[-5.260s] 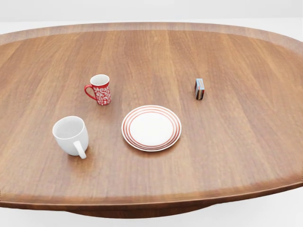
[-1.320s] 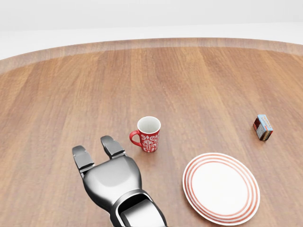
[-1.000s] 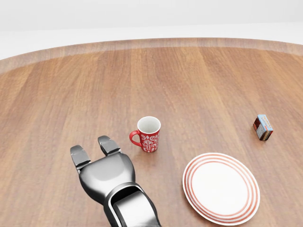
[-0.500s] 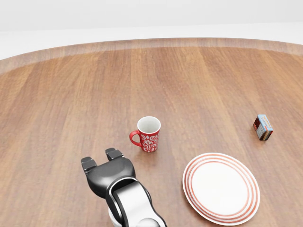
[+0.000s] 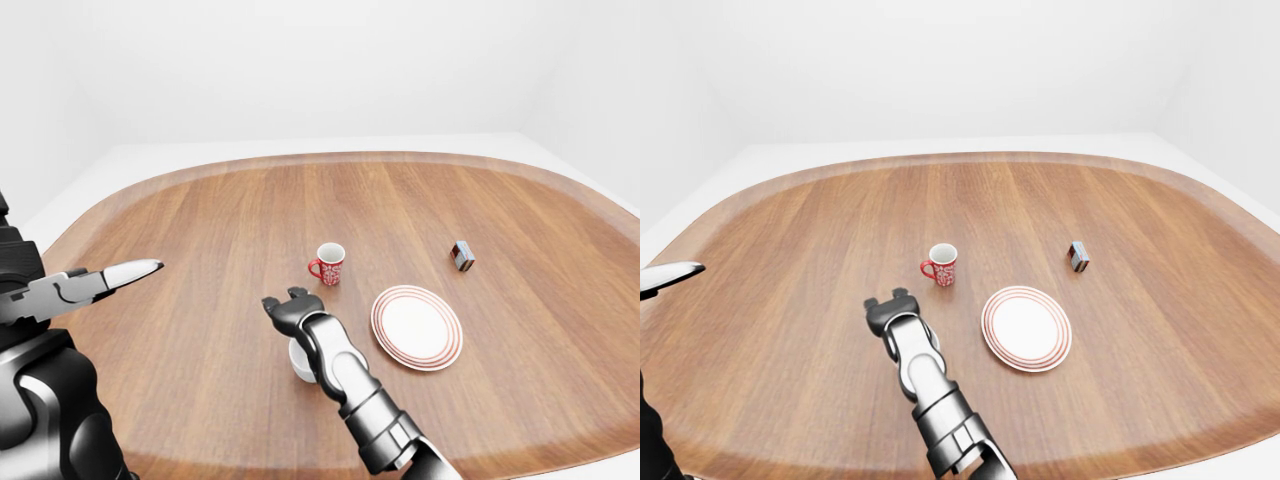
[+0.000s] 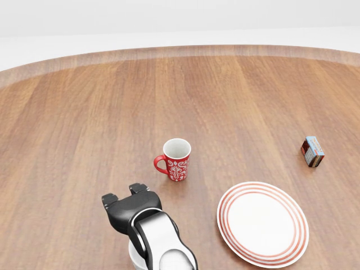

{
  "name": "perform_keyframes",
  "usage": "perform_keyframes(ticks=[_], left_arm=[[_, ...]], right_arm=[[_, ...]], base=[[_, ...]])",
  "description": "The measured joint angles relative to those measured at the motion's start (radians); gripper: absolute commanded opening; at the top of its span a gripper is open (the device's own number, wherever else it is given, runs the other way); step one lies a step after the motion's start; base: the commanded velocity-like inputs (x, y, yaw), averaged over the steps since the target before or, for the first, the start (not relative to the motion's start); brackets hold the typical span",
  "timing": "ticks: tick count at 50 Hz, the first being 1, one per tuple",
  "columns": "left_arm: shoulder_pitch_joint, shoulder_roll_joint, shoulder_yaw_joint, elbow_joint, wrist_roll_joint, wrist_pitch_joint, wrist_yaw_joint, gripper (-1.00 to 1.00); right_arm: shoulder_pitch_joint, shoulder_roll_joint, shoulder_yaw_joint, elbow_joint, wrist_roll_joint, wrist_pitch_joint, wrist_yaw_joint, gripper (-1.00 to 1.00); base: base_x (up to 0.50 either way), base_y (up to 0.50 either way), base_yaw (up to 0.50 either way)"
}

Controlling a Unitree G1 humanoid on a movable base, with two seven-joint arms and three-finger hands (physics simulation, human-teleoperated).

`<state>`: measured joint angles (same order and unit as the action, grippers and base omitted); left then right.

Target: Put the white mug on the plate.

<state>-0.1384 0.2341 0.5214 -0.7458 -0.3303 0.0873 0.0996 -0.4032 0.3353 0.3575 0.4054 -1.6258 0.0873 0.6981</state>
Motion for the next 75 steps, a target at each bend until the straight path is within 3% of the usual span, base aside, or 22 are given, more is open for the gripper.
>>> perform_keyframes(ticks=[36, 37, 38, 64, 75], left_arm=[[0.002, -0.003, -0.003, 0.009, 0.003, 0.0, -0.001, 1.0], [0.002, -0.003, -0.003, 0.008, 0.003, 0.0, -0.001, 1.0], [0.002, -0.003, -0.003, 0.008, 0.003, 0.0, -0.001, 1.0], [-0.001, -0.001, -0.004, 0.011, 0.003, 0.0, 0.0, 1.0], [0.0, -0.002, -0.006, 0.014, 0.005, 0.0, -0.001, 1.0]], right_arm=[[-0.048, -0.016, -0.031, 0.184, 0.045, 0.0, 0.0, 1.0], [-0.049, -0.016, -0.032, 0.188, 0.046, 0.0, 0.0, -0.14], [-0.05, -0.017, -0.032, 0.192, 0.047, 0.0, 0.0, -1.0], [-0.045, -0.027, -0.029, 0.198, 0.05, 0.0, 0.0, -1.0], [-0.123, -0.09, -0.081, 0.035, 0.041, 0.0, 0.0, -1.0]], base=[[0.0, 0.0, 0.0], [0.0, 0.0, 0.0], [0.0, 0.0, 0.0], [0.0, 0.0, 0.0], [0.0, 0.0, 0.0]])
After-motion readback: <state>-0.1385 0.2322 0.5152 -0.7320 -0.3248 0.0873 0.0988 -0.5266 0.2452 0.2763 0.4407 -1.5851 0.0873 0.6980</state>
